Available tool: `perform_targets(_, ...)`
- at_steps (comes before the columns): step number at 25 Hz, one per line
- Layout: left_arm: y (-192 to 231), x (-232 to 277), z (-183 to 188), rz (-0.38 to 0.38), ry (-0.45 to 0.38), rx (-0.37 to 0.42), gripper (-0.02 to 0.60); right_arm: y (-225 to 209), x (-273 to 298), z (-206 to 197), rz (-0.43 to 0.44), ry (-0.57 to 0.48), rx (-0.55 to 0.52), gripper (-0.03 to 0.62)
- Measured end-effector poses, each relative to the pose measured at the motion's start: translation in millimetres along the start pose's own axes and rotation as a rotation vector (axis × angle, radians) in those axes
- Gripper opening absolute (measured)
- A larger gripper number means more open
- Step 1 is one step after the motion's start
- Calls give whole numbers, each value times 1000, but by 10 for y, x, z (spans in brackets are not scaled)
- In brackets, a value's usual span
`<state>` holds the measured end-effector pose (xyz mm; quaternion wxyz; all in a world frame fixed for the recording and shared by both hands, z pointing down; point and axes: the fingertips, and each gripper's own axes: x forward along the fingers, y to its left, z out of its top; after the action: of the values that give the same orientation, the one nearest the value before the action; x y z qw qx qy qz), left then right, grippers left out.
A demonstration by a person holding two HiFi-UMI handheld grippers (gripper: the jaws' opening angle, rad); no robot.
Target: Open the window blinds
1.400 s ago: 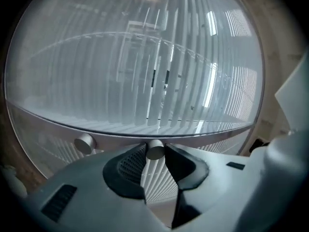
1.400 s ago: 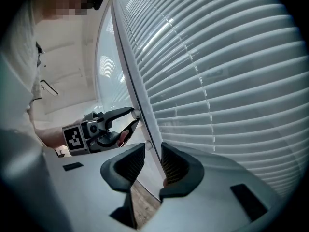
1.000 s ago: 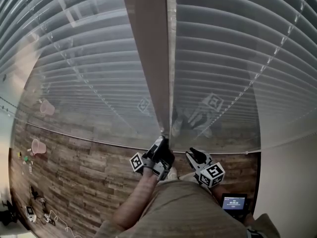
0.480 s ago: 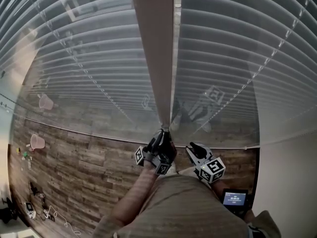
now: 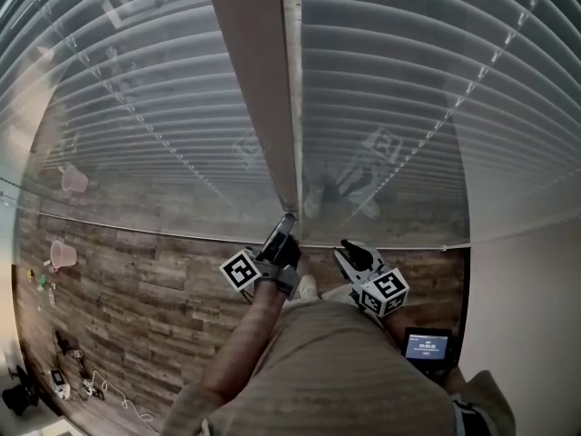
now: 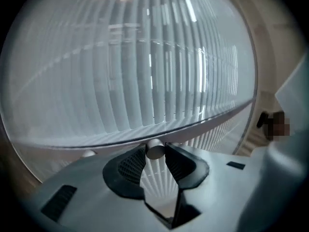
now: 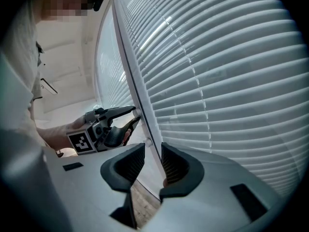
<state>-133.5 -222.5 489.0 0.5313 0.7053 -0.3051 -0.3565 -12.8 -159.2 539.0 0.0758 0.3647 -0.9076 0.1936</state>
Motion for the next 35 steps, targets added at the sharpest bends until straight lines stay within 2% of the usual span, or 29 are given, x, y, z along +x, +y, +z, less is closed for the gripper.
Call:
perform_targets(6,42,1,-51,339,121,740,138,-29,-34,-47,-3,-2,8,112)
perform_targets(10,31,17,-98,490,182,1145,138,-39,-56,-95,-1,-5,12,112)
perform_targets(12,68,27,-130,534,215,1315,138,-55,-60,-117,0,-8,14,112)
perform_targets(16,97,33,-162,612,270,1576,138,-70,-64,-99,-4,-16,22,110)
perform_targets(18,73,46,-164,625,300,1682,138,-64,-67,-65,-5,-18,23,110)
perform_targets(19,74,49,-181,613,317,1694,138,-62,-70,-60,-5,-19,22,112)
perform_targets(20,92,42,-210,590,332,1663,143,-63,-75,-71,-5,-20,22,112)
perform_targets(21,127,25,-242,564,339,1589,169,-68,-80,-95,-5,-22,23,112)
perform_targets(22,171,1,-264,536,336,1483,217,-75,-83,-124,-5,-23,25,112)
perform_targets(23,203,-20,-269,502,319,1356,226,-82,-83,-148,-6,-23,28,112)
perform_targets(25,176,-45,-215,412,234,1057,236,-88,-84,-149,-7,-22,35,111)
perform_targets(28,38,-52,-8,240,34,516,235,-80,-82,-87,-5,-18,48,110)
perform_targets(30,89,-65,29,155,-41,202,235,-83,-78,-114,-3,-18,53,110)
perform_targets(32,146,-51,-30,65,-73,-12,233,-83,-82,-171,-2,-19,51,110)
perform_targets(34,179,-35,-61,-9,-108,-162,230,-84,-85,-188,-2,-21,48,110)
perform_targets(35,195,-35,-56,-39,-131,-219,189,-85,-86,-187,-2,-21,48,110)
